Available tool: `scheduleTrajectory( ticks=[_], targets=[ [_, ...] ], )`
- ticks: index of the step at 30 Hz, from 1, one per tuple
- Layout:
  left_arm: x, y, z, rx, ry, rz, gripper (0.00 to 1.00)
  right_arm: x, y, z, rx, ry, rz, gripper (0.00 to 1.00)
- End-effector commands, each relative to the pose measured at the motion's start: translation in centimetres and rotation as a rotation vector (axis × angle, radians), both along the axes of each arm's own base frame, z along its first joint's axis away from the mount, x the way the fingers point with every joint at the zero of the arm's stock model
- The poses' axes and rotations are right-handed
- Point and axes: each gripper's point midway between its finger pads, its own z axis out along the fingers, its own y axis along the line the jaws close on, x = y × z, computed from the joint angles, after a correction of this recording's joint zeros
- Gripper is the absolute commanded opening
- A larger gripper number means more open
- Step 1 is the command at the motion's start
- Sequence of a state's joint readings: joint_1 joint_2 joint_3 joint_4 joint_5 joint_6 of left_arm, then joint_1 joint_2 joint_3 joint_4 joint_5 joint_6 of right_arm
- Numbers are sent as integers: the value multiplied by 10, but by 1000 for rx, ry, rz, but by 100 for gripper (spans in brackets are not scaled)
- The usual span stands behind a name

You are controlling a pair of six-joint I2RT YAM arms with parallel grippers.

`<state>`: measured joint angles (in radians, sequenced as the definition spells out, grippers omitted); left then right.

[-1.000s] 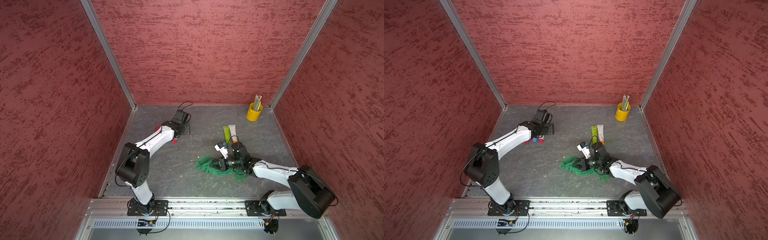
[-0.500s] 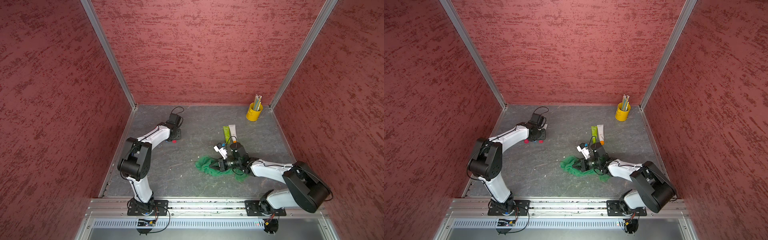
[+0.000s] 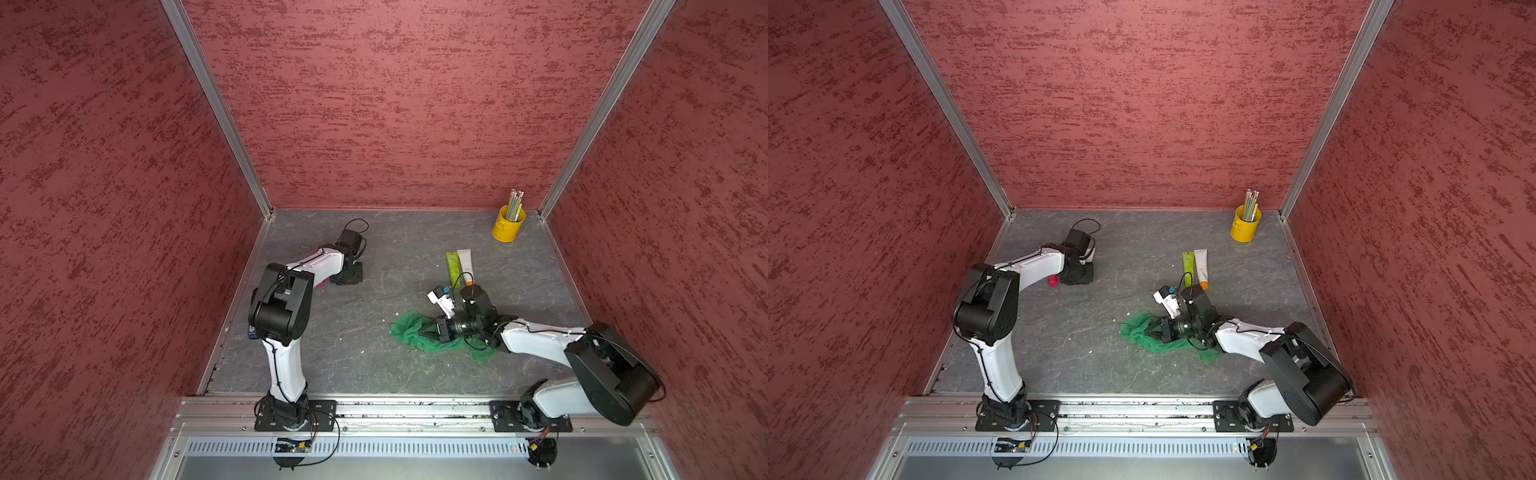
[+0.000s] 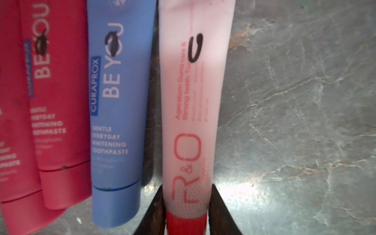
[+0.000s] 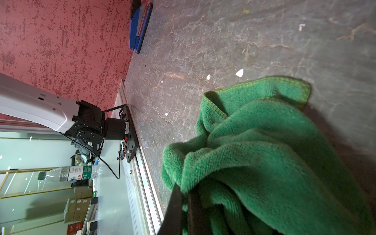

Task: Wipe the surface of the toothpaste tube
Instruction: Move the toothpaste to the center of the board.

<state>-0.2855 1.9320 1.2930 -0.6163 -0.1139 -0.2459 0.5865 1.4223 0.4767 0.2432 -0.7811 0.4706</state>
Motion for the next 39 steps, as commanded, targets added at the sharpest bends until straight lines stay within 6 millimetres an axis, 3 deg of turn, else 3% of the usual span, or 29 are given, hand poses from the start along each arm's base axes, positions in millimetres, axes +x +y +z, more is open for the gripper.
scheduleTrajectory(
  ticks=[1, 6, 11, 14, 20, 25, 27, 29, 35, 39],
  targets=[
    [0, -8, -1, -9, 22, -30, 21, 8, 2, 11, 16, -57, -9, 0],
    [-32, -49, 9, 30, 22, -138, 17, 24, -17, 19, 33, -80, -100, 0],
    [-87, -113, 17, 49, 3, -349, 18, 44, -47, 32, 58, -113, -230, 0],
    [-123, -141, 25, 116, -41, -467, 18, 57, -65, 46, 70, -158, -311, 0],
    [-190, -172, 27, 131, -54, -636, 17, 81, -103, 67, 90, -198, -470, 0],
    [-214, -171, 20, 75, -62, -675, 17, 96, -114, 96, 94, -257, -557, 0],
    [-221, -173, 16, 28, -60, -700, 17, 101, -111, 103, 110, -256, -552, 0],
    [-229, -176, 13, -7, -55, -725, 18, 103, -97, 97, 114, -216, -494, 0],
    [-237, -181, 11, -45, -55, -779, 21, 91, -33, 40, -16, -125, -323, 0],
    [-241, -182, 10, -61, -53, -799, 21, 92, -21, 12, -42, -78, -311, 0]
  ],
)
